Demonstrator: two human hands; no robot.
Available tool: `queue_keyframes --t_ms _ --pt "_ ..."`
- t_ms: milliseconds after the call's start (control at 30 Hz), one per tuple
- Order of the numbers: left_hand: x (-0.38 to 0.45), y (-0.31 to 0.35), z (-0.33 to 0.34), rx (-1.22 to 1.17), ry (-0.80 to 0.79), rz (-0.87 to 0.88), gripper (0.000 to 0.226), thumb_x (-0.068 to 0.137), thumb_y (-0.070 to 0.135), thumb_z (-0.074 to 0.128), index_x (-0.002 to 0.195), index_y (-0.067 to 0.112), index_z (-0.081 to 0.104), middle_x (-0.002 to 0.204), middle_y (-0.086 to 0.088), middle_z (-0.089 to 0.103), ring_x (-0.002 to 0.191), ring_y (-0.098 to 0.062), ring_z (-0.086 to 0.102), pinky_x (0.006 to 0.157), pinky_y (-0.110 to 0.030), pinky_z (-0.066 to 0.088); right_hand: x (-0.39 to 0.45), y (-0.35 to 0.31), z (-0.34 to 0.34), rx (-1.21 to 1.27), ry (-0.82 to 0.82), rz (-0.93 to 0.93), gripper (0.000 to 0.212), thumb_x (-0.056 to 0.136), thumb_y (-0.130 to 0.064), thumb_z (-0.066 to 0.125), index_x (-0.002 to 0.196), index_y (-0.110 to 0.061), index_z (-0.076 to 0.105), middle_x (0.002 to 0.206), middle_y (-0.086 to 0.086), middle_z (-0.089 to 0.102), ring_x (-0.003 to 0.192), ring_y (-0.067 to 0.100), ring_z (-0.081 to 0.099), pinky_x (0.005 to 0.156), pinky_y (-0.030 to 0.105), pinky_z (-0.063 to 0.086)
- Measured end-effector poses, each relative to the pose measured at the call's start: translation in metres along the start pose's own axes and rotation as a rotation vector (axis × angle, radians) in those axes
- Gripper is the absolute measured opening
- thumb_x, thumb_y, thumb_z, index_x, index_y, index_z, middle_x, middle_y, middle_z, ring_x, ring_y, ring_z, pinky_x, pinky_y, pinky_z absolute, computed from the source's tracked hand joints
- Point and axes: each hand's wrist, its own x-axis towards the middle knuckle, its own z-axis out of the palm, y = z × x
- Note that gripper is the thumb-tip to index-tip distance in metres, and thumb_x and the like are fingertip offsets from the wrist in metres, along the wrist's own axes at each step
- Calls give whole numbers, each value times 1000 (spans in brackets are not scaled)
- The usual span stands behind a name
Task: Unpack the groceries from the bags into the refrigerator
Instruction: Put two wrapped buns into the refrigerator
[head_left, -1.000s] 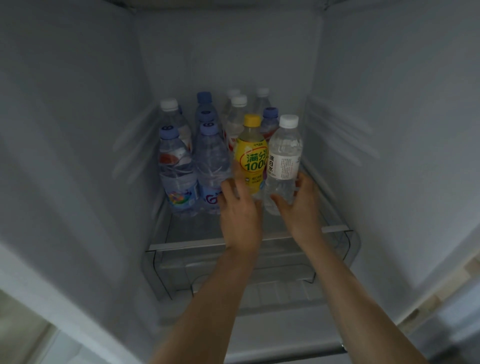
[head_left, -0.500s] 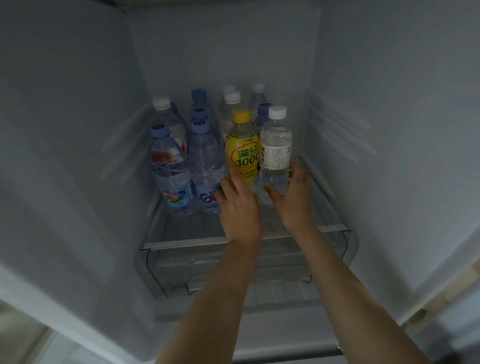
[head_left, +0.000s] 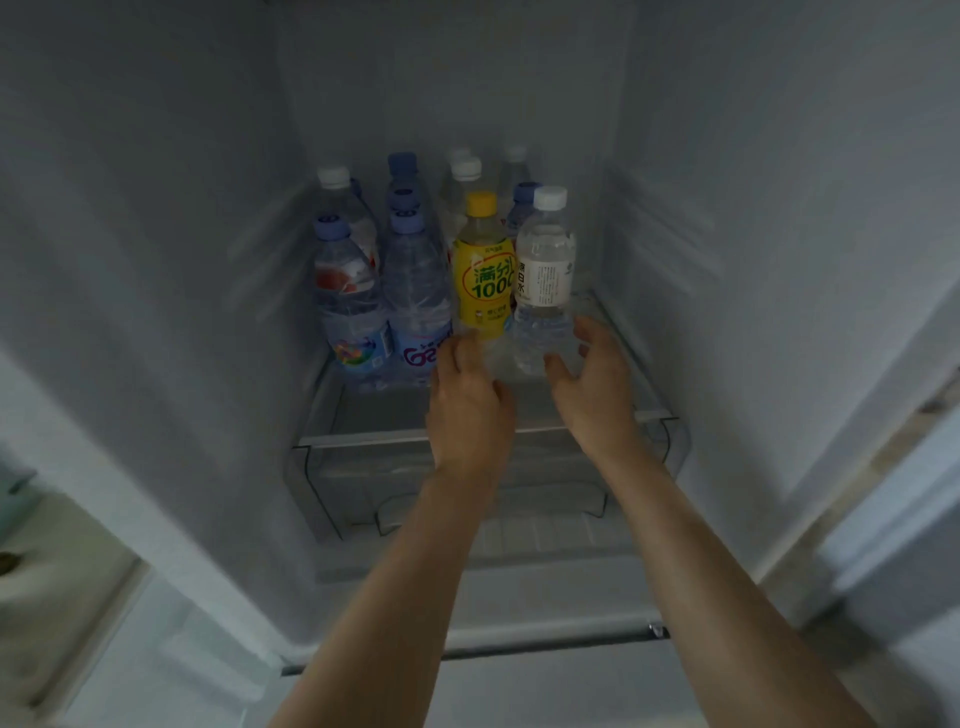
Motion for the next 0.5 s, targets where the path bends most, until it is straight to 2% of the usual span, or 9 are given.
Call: queue_keyframes --t_ms 100,200,300,400,500 --pt "-15 4 -19 -81 19 37 54 84 8 59 136 10 45 135 -11 48 116 -33 52 83 -44 49 -31 -16 -18 -10 -26 25 42 91 -15 58 132 -10 48 125 0 53 115 13 49 95 22 37" --pt "-39 1 -39 -156 31 72 44 86 11 60 129 10 51 124 -12 58 111 -32 56 82 -43 50 -68 -30 -33 -64 -9 0 40 92 -16 57 130 -12 50 125 2 56 116 15 52 94 24 41" --pt "-74 -7 -59 -208 2 123 34 88 17 57 122 13 56 111 -9 65 102 -30 61 77 -43 51 -113 -39 -45 -86 41 -43 38 90 -12 60 127 -6 53 121 8 60 112 22 57 94 34 46" --pt "-118 -15 -78 -281 -26 193 28 87 21 53 113 13 60 100 -6 69 91 -30 64 74 -42 54 -166 -45 -55 -114 68 -26 38 90 -12 61 126 -5 54 121 8 61 111 21 58 94 30 46" --pt "-168 -23 -95 -341 -106 218 16 91 15 56 106 13 61 97 0 69 90 -21 65 76 -40 56 -225 -49 -63 -121 57 31 37 91 -14 62 126 -8 53 119 5 61 108 18 59 94 34 49"
